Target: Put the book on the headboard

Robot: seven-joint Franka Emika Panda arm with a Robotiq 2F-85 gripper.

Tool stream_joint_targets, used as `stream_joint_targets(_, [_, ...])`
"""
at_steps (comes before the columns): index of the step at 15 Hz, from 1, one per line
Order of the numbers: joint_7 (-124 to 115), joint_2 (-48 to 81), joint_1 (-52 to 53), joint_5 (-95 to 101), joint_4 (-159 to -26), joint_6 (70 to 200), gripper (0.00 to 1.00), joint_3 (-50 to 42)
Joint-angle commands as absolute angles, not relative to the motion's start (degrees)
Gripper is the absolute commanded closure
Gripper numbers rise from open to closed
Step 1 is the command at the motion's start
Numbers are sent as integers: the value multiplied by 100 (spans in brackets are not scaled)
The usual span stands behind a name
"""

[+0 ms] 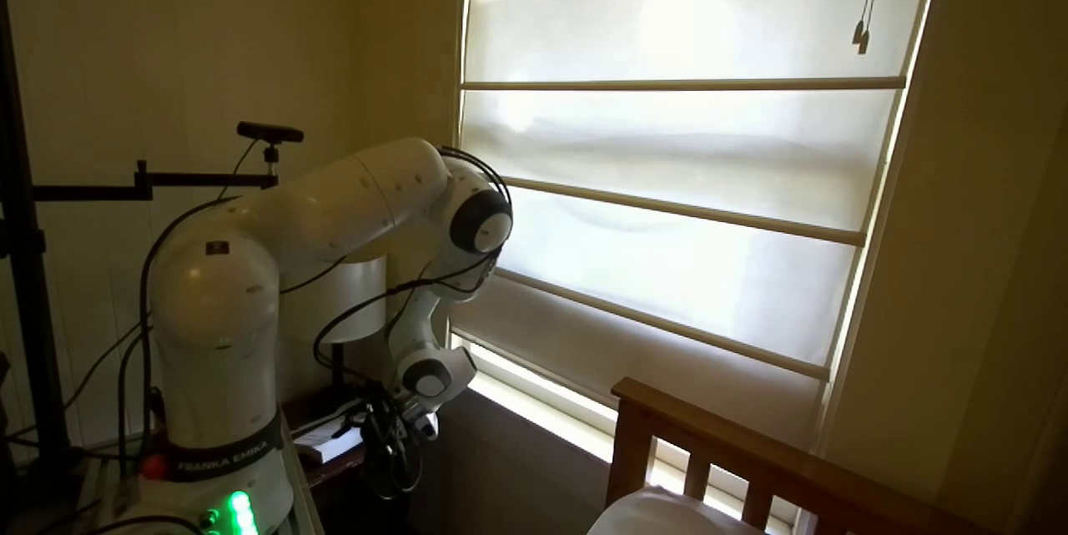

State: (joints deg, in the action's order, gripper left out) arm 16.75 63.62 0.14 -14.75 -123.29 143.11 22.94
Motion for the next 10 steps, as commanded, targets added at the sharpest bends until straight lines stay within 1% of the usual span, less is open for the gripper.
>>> stream_joint_targets(1, [1607,6486,18,-1378,-12211,14271,0,2311])
stream_joint_targets(6, [1576,6551,23,-1361,-12127,14263,0,2284])
stream_joint_targets(10, [1626,7180,316,-1243,-11351,14374,0,2257])
